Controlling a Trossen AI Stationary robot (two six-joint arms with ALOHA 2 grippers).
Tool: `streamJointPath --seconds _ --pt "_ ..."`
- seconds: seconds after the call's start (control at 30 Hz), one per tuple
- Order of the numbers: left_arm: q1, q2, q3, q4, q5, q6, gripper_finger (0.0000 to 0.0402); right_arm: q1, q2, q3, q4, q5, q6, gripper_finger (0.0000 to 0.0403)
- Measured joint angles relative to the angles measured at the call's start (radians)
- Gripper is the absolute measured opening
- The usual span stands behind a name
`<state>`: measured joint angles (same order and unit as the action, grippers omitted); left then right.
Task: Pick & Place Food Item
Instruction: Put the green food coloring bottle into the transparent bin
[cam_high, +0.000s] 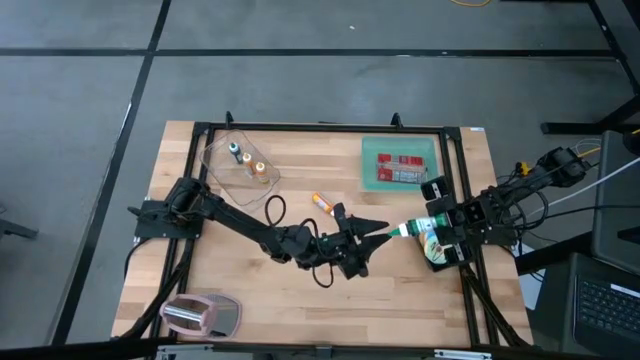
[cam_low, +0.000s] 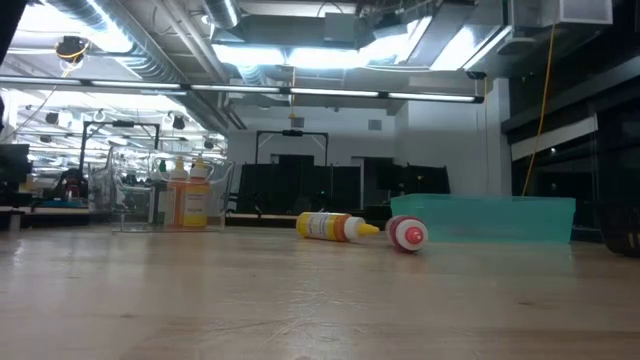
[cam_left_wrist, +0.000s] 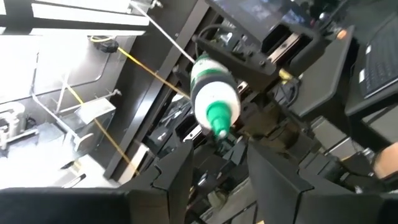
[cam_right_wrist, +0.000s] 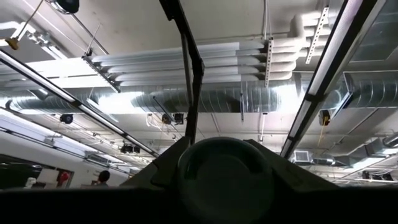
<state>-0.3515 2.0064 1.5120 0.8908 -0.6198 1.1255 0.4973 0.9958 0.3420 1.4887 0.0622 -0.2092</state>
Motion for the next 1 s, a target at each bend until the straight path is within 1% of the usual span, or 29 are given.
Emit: streamJointPath --seconds 0.13,0.33,0.43,0.6,0.77,1.0 --pt "0.0 0.0 0.0 0.0 0.024 -0.013 0.0139 0.0 0.0 0.0 0.0 0.0 0.0 0.0132" --pt "0.0 0.0 0.0 0.0 0.076 -0.04 0.011 -0.001 0.016 0.0 -0.001 0.0 0.0 0.0132" --pt "0.001 0.0 0.0 -0.008 0.079 -0.046 0.0102 -0.001 0.032 0.0 -0.001 0.0 0.0 0.0132" --pt "0.013 0.0 0.0 -0.016 0.073 -0.077 0.0107 -0.013 0.065 0.026 0.005 -0.006 0.016 0.0132" --pt "0.008 -0.002 0.0 -0.012 0.068 -0.075 0.0115 -0.024 0.102 0.064 0.008 -0.045 0.018 0.0132" --pt "-0.001 0.001 0.0 -0.02 0.047 -0.046 0.0108 -0.032 0.112 0.066 -0.004 -0.041 0.022 0.0132"
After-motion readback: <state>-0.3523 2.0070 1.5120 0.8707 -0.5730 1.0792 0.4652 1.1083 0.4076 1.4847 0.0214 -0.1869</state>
